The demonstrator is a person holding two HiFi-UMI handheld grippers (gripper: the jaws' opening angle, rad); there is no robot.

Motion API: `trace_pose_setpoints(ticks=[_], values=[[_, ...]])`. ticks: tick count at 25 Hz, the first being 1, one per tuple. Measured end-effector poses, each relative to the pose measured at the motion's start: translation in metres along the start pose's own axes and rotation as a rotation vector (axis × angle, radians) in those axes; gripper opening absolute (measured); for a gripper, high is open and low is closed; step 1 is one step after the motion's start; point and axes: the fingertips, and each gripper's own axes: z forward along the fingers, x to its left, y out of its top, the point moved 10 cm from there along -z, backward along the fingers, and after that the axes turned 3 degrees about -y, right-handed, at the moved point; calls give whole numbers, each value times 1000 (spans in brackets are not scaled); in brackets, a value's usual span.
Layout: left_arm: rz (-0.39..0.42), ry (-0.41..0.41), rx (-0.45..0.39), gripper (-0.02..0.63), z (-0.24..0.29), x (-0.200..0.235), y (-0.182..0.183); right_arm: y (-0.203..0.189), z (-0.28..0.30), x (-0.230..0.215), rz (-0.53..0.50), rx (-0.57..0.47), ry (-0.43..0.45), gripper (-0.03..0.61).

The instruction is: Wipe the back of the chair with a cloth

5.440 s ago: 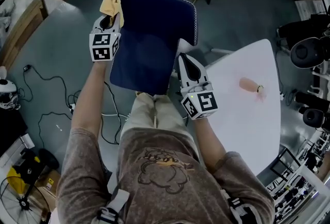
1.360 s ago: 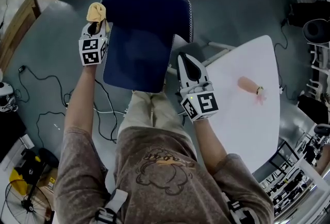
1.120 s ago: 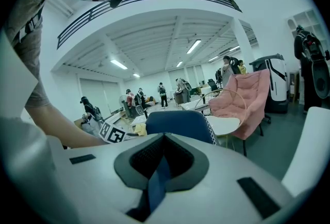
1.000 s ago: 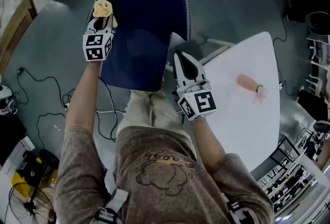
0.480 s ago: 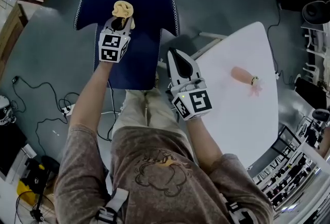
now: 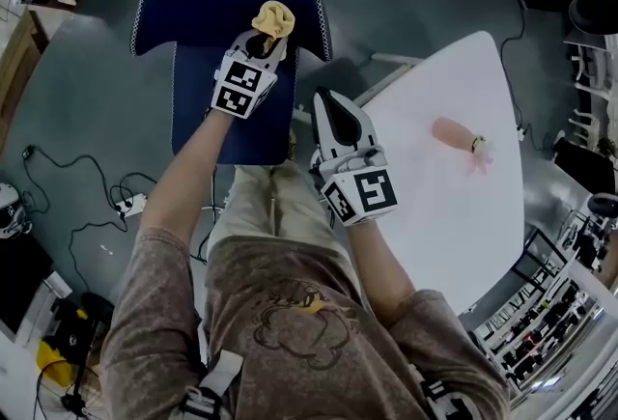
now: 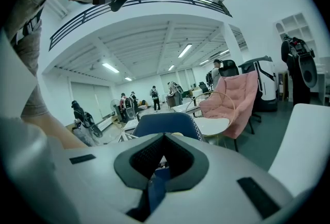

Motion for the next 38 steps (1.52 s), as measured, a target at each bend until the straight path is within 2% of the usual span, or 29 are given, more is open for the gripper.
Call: trace_pose_setpoints(ticks=[7,12,14,17,21,24,32,38], values=[[30,-123,27,51,16,-24,-2,-2,-5,-5,0,1,-17,23],[-17,-230,-5,50,16,-42,0,-7,-6,-6,0,1,-21,23],[-18,-250,-13,51,12,-48,-1,-8,-6,-6,3,1,-20,23],[-30,-233,-27,51,1,-50,-3,-8,-6,-7,4,-1,-8,23],[-47,-149,-56,51,-22,-41,-14,-11,-6,-5,-4,2,6,23],[-58,-39,-45,51,-45,-23,-31,-15,-2,-2,-7,5,16,23],[-153,252,7,51,-107,39,-85,-16,8,6,-8,1,50,23],[-237,457,15,51,-146,79,-120,-19,10,14,-14,-6,75,23]])
